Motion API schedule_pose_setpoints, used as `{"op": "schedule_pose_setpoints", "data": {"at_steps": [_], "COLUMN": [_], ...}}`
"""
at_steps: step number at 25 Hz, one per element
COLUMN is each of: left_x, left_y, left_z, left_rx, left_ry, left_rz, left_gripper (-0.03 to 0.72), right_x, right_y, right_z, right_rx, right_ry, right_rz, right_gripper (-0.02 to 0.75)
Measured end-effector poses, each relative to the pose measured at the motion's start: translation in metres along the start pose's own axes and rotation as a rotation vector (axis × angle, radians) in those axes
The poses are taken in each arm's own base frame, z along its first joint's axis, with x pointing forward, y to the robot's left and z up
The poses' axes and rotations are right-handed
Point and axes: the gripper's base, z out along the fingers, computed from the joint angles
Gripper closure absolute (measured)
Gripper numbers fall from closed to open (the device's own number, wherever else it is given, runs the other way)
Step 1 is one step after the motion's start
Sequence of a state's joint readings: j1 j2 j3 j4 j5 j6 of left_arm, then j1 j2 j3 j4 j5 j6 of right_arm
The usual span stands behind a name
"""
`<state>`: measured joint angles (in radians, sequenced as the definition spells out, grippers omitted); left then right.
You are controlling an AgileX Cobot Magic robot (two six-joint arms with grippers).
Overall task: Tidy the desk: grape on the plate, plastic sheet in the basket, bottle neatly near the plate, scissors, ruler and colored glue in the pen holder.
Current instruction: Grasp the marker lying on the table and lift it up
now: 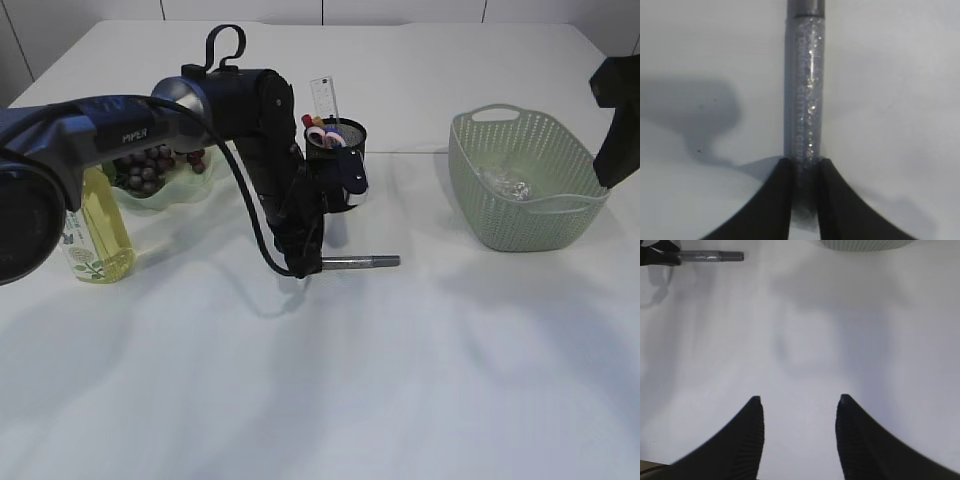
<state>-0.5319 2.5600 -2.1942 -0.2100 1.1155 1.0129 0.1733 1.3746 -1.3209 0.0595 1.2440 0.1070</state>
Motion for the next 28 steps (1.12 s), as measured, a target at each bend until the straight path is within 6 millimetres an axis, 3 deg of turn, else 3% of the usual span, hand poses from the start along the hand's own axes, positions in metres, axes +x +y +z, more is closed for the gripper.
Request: {"op": "schedule_pose_setpoints", "data": {"at_steps": [21,28], "left_x": [0.002,-0.004], "left_y": [-0.007,-0.005], "left_z": [-0.002,-0.022], "left_rx": [0.077,0.045], "left_ry": [0.043,0.019], "left_rz": [-0.37,-0.494], "left_gripper": [0.608,0.608], "right_x": [0.0,0.0], "right_y": [0.0,0.0], "right_z": [0.0,0.0], "right_rx": [0.0,0.0], "right_ry": [0.0,0.0], "right_rz": [0.0,0.0], "right_gripper": [0.358,0.358]}}
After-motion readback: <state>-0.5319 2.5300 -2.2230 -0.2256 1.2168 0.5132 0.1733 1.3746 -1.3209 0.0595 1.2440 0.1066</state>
